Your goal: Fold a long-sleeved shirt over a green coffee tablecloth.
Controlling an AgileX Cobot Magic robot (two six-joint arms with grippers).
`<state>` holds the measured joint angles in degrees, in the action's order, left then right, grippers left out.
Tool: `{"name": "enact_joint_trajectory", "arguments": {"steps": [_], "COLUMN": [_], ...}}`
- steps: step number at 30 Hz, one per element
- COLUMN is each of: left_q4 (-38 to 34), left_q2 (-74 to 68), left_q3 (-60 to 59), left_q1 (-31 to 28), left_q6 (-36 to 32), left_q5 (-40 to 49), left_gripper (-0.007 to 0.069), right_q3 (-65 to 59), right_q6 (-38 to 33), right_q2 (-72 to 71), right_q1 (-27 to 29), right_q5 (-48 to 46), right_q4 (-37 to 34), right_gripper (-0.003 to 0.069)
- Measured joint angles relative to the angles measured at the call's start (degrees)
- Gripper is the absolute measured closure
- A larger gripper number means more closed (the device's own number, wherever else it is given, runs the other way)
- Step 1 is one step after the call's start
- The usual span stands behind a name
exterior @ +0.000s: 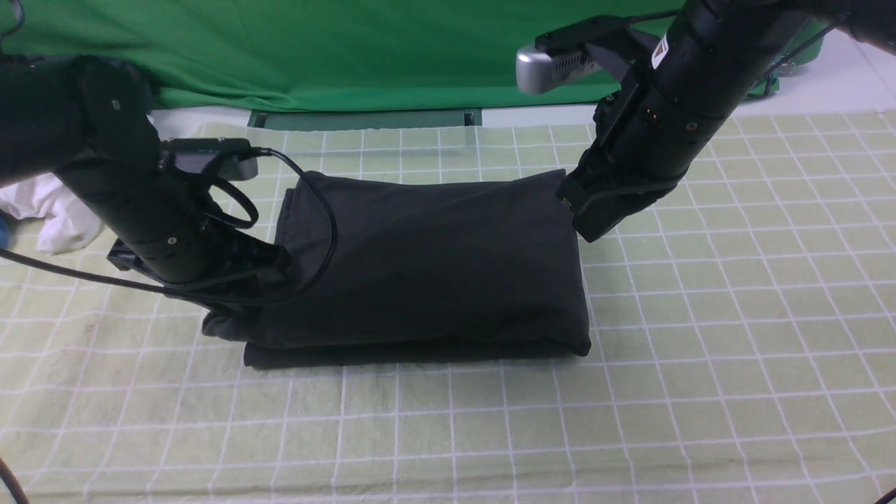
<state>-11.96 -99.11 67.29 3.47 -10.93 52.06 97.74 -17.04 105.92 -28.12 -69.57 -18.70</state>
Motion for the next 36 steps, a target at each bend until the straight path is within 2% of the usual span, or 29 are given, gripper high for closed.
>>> {"name": "enact_joint_trajectory", "arguments": {"steps": [1, 2, 4, 7, 10, 13, 16, 18, 20, 22, 24, 30, 36], "left_q4": [0.30, 0.40, 1.07, 2.81, 4.94, 6.10, 7.21, 7.23, 7.23, 7.23, 7.23, 5.04, 3.81], "left_q2": [0.00, 0.00, 0.00, 0.17, 1.71, 4.21, 10.99, 17.23, 23.21, 28.80, 36.60, 55.24, 76.10], "left_q3": [0.00, 0.00, 0.00, 0.74, 1.12, 1.12, 1.16, 0.24, -1.41, -3.33, -6.53, -14.84, -24.48], "left_q1": [0.00, 0.00, 0.00, 0.00, 0.00, 0.00, 0.00, 0.00, 0.00, 0.00, 0.00, 0.00, 0.00], "left_q6": [0.69, 0.69, 1.86, 4.28, 6.32, 6.67, 7.04, 7.20, 7.32, 7.32, 7.36, 7.43, 9.92], "left_q5": [-0.49, -0.48, 0.04, 2.57, 4.50, 5.29, 6.10, 6.24, 6.09, 5.90, 5.17, 3.57, 2.80], "left_gripper": [0.0417, 0.0407, 0.0285, 0.0162, 0.0122, 0.0146, 0.0288, 0.0429, 0.0536, 0.0584, 0.0610, 0.0614, 0.0613], "right_q3": [0.00, 0.00, 0.00, -0.04, -0.04, -0.04, -0.04, -0.04, -0.17, -0.81, -2.83, -12.37, -34.69], "right_q6": [0.00, 0.06, 0.22, 0.68, 1.19, 1.38, 1.80, 2.24, 2.74, 3.14, 3.22, 3.99, 6.67], "right_q2": [0.00, 0.00, -0.19, -1.83, -4.75, -7.61, -13.90, -18.74, -23.17, -27.89, -33.98, -48.83, -71.18], "right_q1": [0.00, 0.00, 0.05, 0.05, 0.05, 0.05, 0.05, 0.05, 0.05, 0.05, 0.05, 0.05, 0.05], "right_q5": [0.00, 0.00, -0.06, -0.06, -0.06, -0.10, -0.17, 0.41, 1.63, 3.97, 7.68, 18.77, 40.09], "right_q4": [0.00, 0.00, 0.05, 0.24, 0.55, 1.39, 3.19, 3.91, 4.52, 4.85, 5.90, 9.51, 11.87], "right_gripper": [0.0649, 0.0649, 0.0648, 0.0646, 0.0650, 0.0654, 0.0655, 0.0656, 0.0657, 0.0657, 0.0657, 0.0657, 0.0657]}}
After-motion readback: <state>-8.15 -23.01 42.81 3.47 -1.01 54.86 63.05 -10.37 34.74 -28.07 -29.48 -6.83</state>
